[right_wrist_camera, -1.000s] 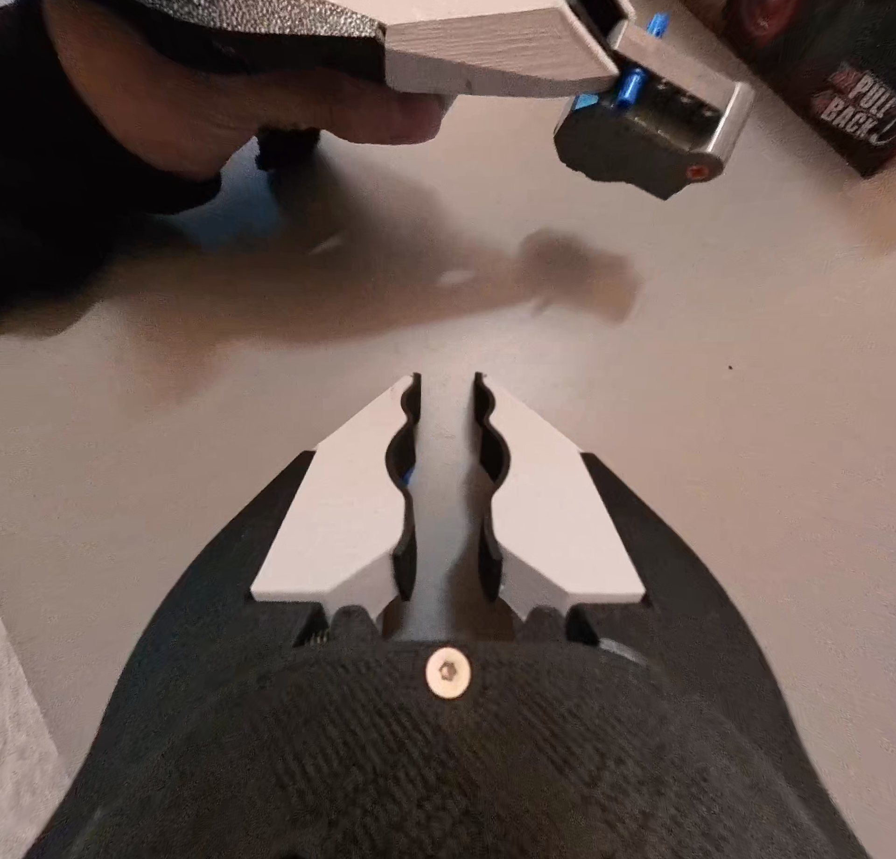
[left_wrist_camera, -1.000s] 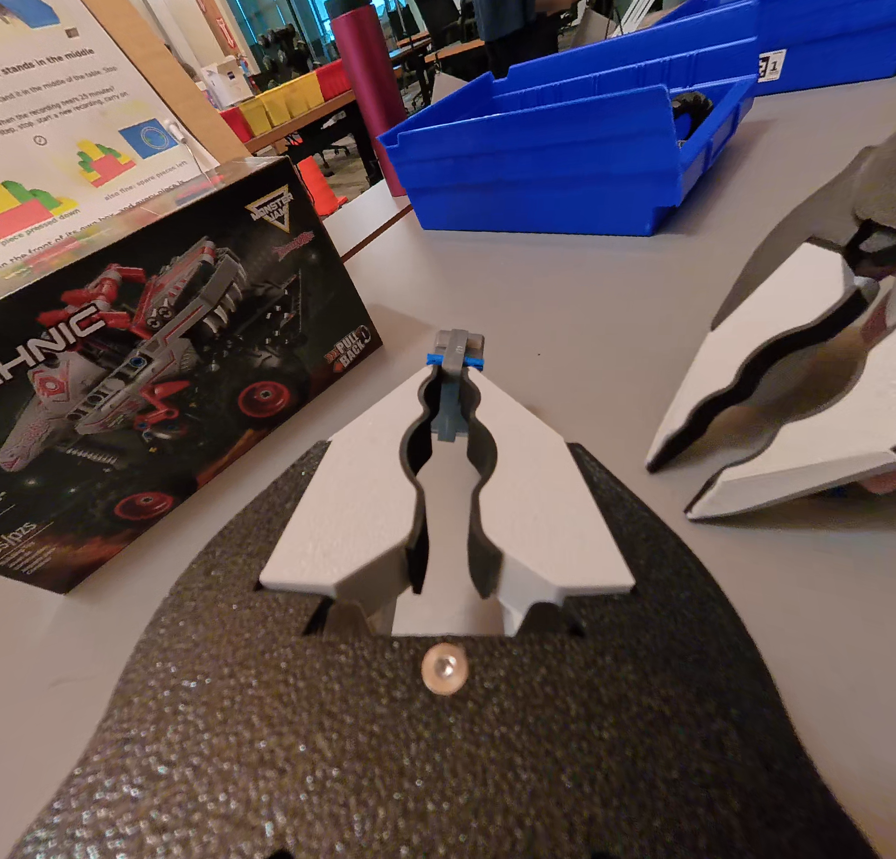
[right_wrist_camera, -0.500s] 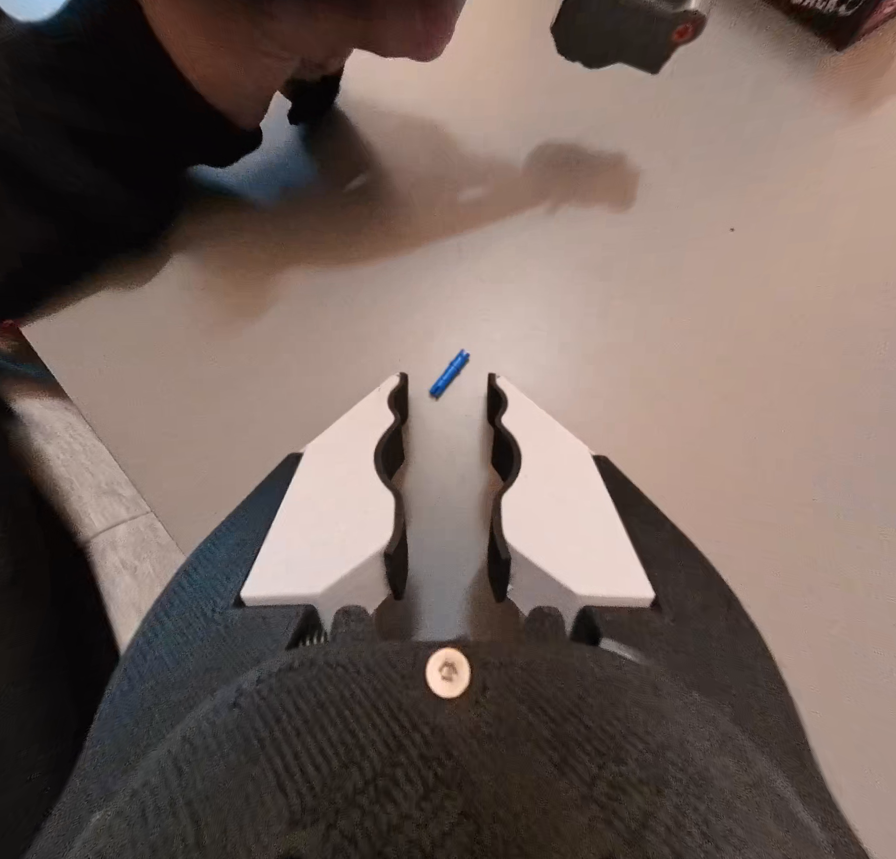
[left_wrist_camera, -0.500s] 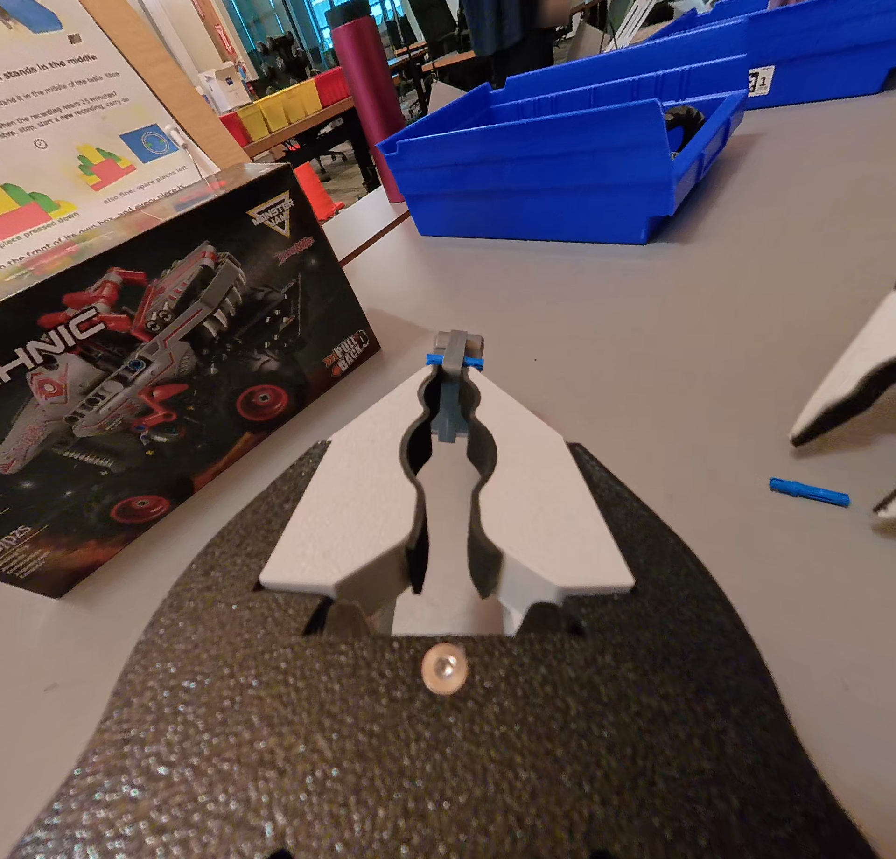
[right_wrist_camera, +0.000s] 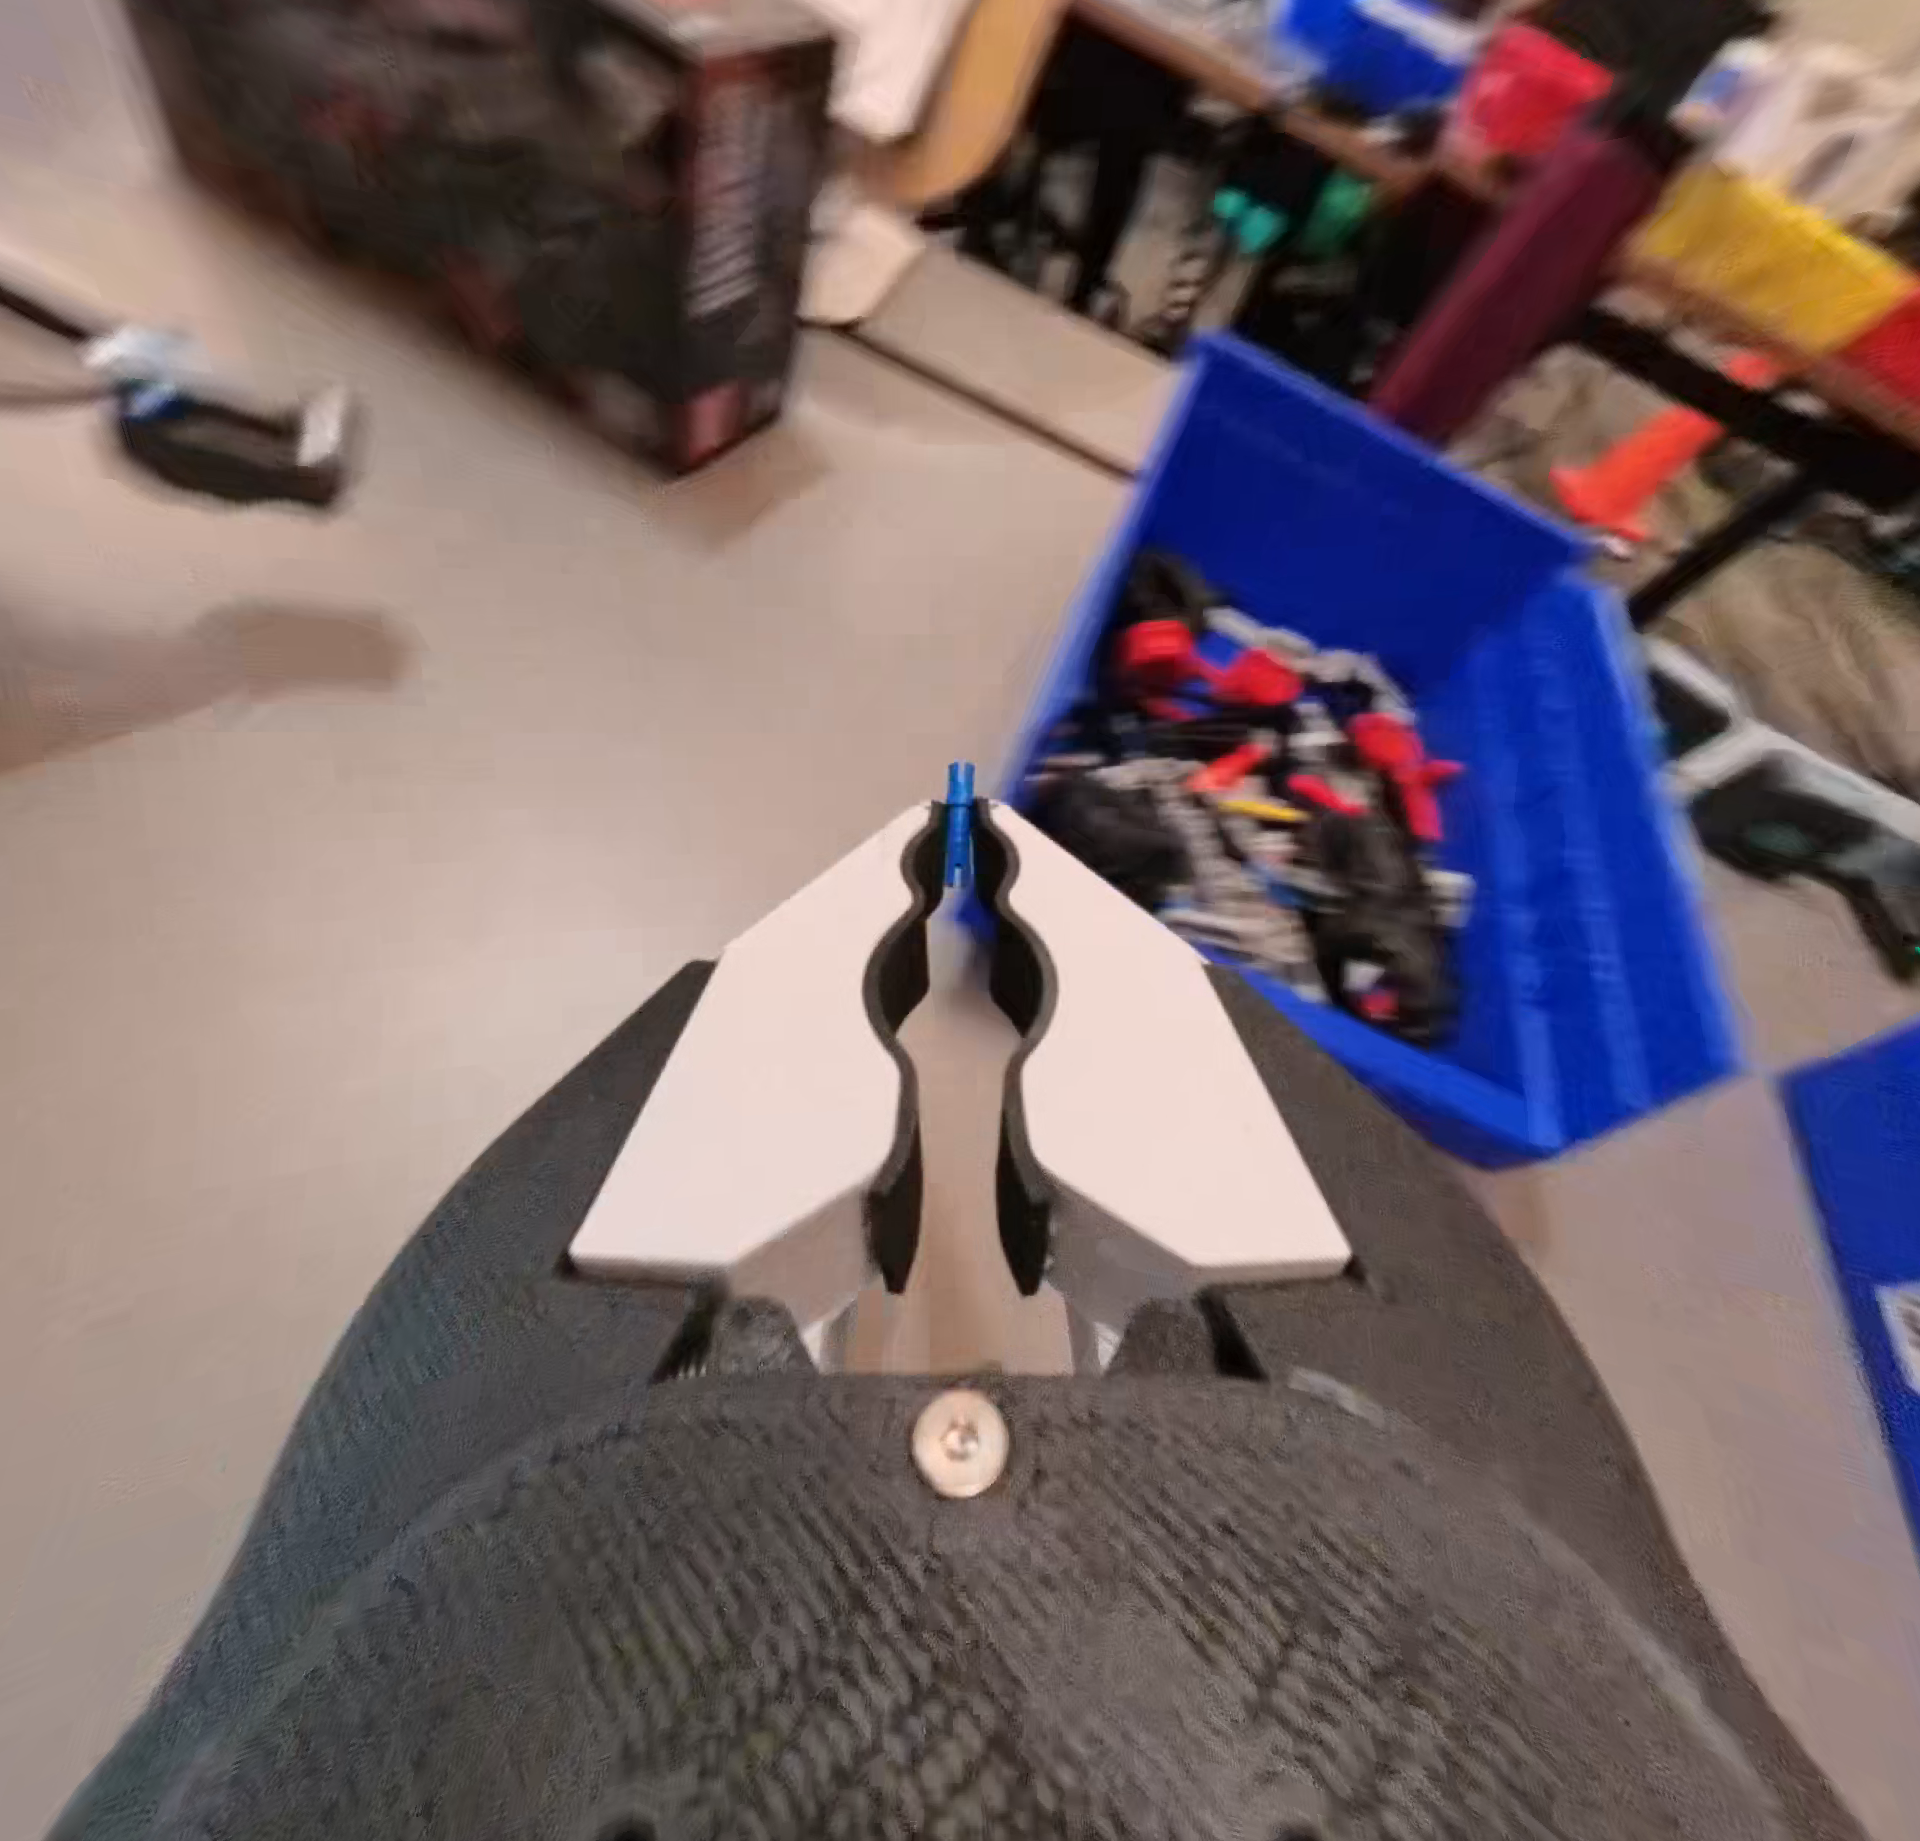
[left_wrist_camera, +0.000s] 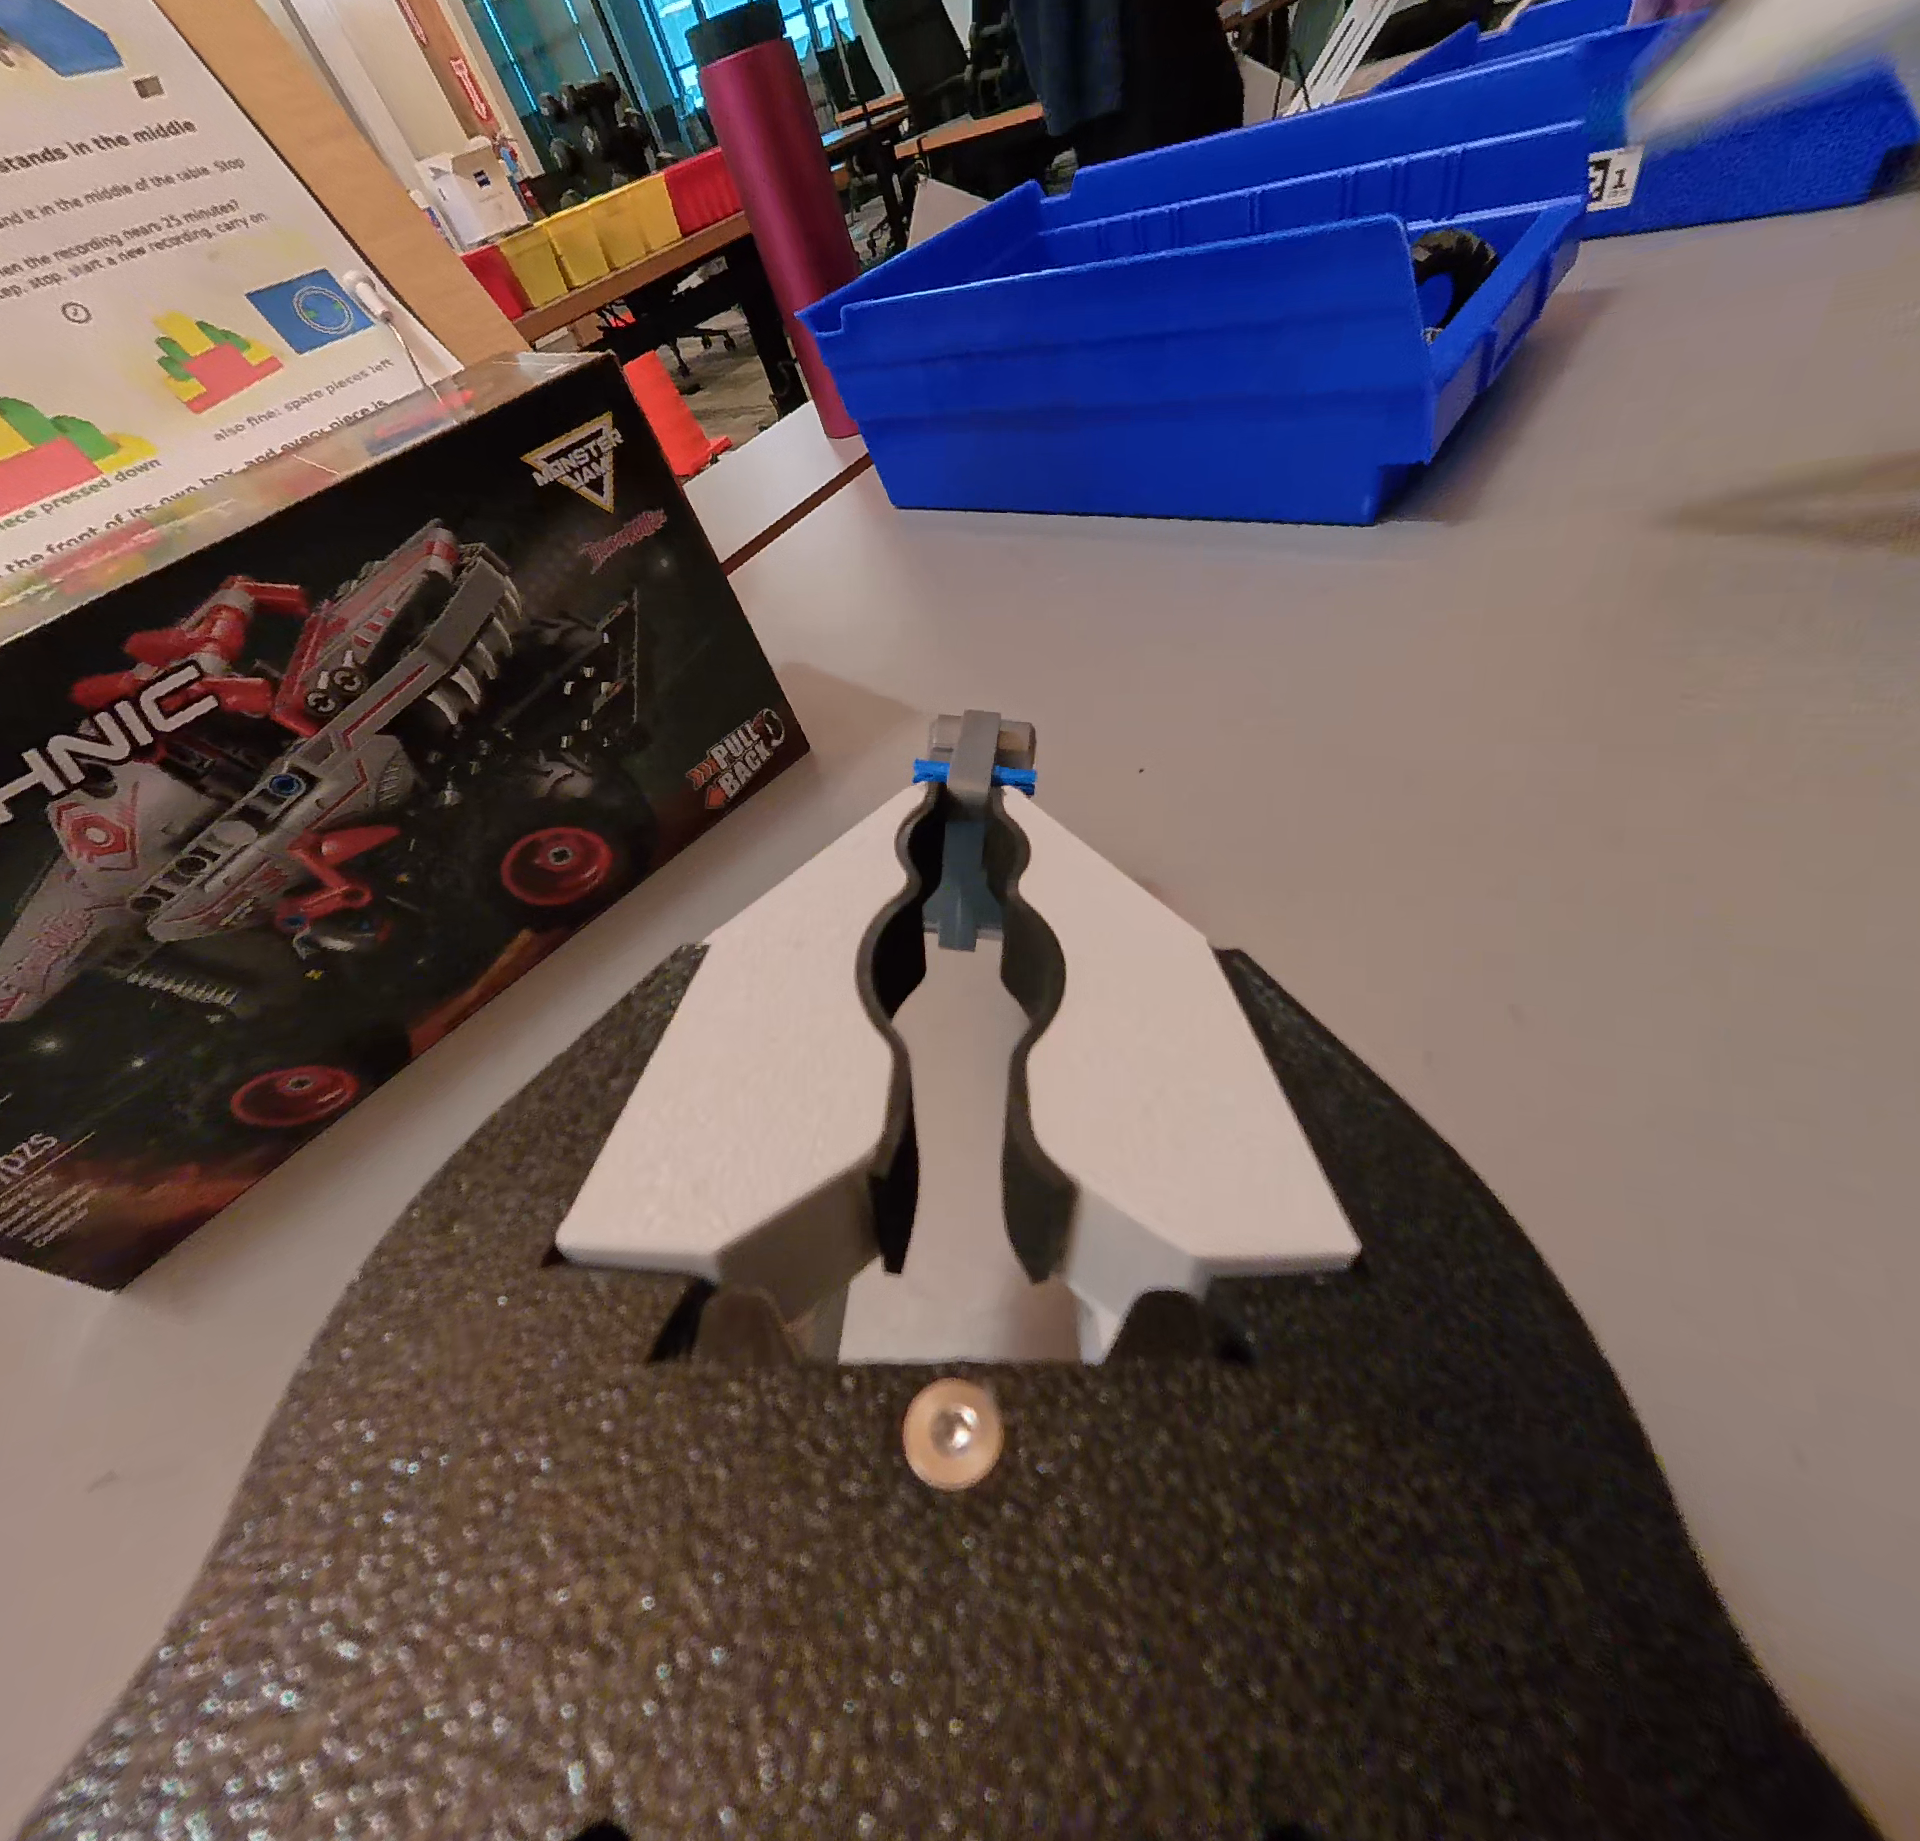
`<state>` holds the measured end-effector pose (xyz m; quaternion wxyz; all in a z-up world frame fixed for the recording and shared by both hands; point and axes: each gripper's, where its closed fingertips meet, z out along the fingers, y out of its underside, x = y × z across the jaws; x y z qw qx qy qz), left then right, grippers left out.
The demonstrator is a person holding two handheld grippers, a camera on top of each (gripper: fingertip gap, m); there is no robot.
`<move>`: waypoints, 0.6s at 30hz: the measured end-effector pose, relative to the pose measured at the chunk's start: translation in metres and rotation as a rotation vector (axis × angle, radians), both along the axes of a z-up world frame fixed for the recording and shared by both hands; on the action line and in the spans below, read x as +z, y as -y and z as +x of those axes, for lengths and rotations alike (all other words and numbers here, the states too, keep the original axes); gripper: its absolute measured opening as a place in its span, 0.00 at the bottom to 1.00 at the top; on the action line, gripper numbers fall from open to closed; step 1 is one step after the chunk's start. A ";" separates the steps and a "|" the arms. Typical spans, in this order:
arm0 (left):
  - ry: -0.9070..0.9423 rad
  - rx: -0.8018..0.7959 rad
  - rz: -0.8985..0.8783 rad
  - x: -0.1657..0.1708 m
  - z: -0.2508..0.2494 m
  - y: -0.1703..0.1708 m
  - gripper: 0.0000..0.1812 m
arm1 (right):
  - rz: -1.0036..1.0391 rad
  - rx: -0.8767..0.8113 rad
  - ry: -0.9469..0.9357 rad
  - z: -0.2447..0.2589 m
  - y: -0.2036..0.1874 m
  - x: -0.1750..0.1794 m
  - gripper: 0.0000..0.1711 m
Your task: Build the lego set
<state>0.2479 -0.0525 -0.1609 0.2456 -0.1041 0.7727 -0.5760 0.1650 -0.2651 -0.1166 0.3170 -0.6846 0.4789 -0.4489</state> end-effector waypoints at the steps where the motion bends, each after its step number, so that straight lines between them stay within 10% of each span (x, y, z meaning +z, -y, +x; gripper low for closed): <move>1: -0.001 -0.005 0.000 0.000 -0.001 0.001 0.03 | 0.014 -0.068 0.041 0.009 0.034 0.018 0.02; 4: 0.001 -0.028 0.005 -0.001 -0.005 0.006 0.03 | 0.053 -0.118 -0.002 0.052 0.099 0.021 0.02; 7: 0.004 -0.047 0.016 -0.003 -0.009 0.009 0.03 | 0.182 -0.022 -0.110 0.081 0.103 -0.009 0.31; 11: 0.002 -0.051 0.007 -0.001 -0.010 0.009 0.03 | 0.263 -0.077 0.004 0.066 0.094 0.006 0.37; 18: 0.000 -0.060 -0.046 0.007 -0.013 0.011 0.03 | 0.359 0.365 0.123 0.026 -0.138 -0.002 0.11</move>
